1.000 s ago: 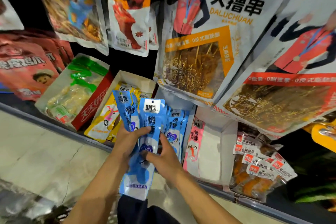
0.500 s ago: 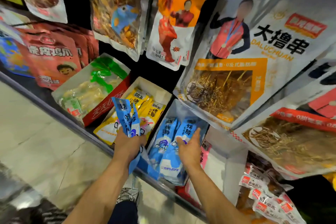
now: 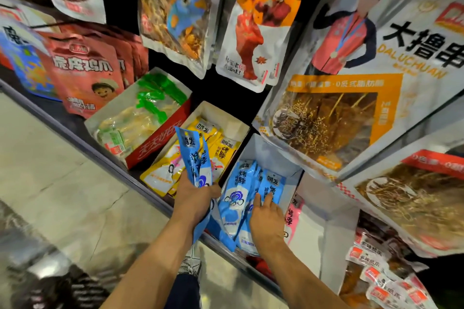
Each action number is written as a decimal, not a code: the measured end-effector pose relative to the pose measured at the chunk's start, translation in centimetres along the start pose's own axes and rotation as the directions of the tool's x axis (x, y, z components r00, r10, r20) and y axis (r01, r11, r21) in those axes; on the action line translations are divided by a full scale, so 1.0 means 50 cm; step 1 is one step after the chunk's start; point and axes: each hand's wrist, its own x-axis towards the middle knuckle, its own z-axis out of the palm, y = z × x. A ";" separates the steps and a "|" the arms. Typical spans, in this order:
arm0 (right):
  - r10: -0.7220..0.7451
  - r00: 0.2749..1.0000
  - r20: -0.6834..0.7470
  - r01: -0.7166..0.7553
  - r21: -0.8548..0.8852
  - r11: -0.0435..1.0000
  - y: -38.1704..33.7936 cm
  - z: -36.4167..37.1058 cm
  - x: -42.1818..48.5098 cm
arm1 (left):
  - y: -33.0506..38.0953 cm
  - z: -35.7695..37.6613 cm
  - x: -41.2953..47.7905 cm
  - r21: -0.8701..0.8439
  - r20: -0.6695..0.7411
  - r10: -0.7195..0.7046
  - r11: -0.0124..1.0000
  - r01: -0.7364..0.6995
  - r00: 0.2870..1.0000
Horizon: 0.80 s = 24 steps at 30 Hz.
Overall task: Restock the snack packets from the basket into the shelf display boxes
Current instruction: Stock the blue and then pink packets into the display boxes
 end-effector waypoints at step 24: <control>-0.323 0.940 0.113 -0.084 0.991 0.102 -0.014 -0.189 -0.145 | 0.048 -0.034 -0.005 0.080 0.369 -0.189 0.982 0.171 0.910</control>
